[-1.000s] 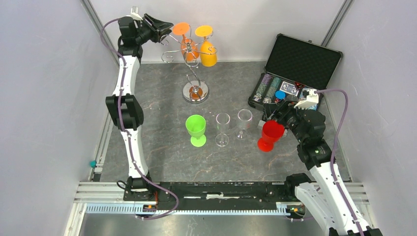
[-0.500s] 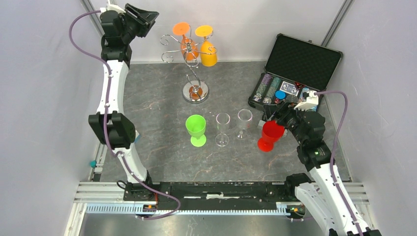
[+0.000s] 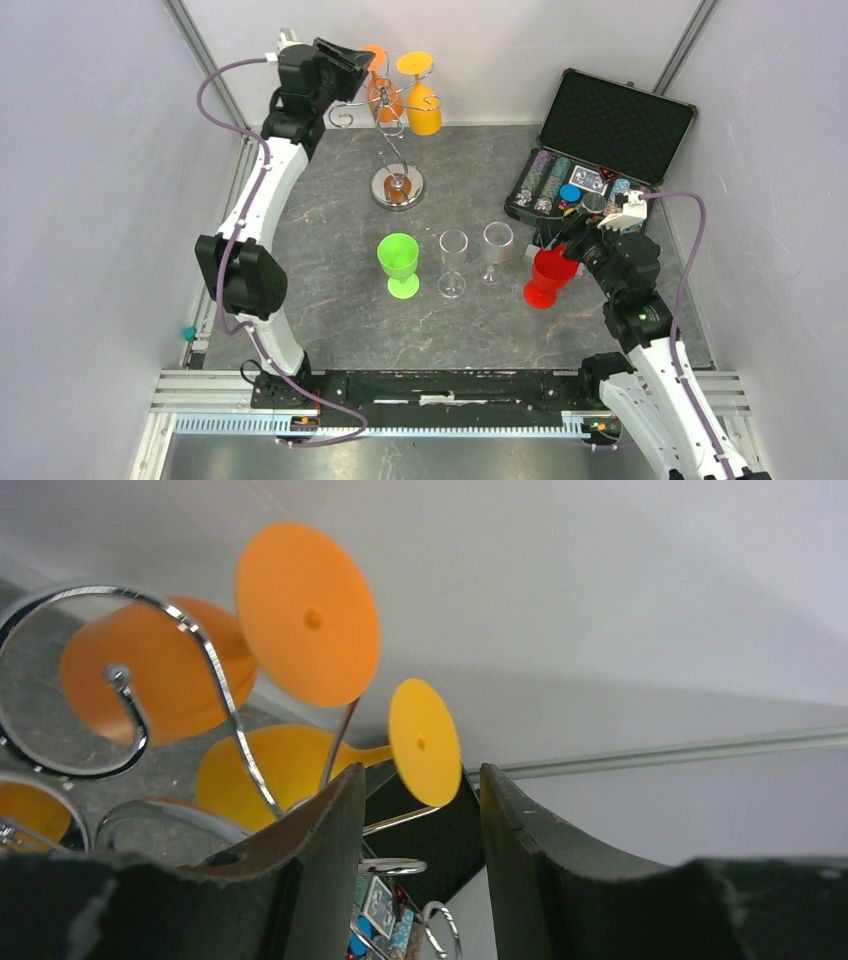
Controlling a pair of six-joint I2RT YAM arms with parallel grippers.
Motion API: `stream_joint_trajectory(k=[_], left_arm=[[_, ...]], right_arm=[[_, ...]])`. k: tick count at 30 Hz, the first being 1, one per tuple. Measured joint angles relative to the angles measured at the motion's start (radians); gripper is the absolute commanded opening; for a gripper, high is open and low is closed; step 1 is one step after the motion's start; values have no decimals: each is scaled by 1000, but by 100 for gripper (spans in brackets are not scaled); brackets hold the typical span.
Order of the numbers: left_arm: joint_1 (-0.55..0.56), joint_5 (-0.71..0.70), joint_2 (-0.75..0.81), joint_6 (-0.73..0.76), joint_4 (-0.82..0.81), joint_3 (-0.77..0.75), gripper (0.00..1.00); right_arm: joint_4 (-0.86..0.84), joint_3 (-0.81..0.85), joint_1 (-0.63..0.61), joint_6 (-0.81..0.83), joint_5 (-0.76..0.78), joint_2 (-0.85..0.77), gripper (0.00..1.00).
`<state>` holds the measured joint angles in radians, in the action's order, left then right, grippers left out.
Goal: Take the wine glass off the wine glass rack
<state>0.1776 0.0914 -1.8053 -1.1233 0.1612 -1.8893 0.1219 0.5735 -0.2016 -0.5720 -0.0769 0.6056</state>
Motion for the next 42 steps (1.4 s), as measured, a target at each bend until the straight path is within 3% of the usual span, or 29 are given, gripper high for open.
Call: stream_joint_trajectory(k=[7,13,24,36,42], left_arm=[[46,-173,0,-59,30,61,40],[54,-266,0,-116,32,61,41],[76,-327,-2,-225,36,60,52],[101,-388,-74,-286,59,-2,52],[105,-428,-89,-312,37,-5,45]], right_arm=[[0,-2,0,2,14,-25,84],[1,-7,0,6,26,-33,84],[16,-15,0,17,39,-46,84],[30,-15,0,24,56,-55,84],[31,-15,0,27,70,-55,84]])
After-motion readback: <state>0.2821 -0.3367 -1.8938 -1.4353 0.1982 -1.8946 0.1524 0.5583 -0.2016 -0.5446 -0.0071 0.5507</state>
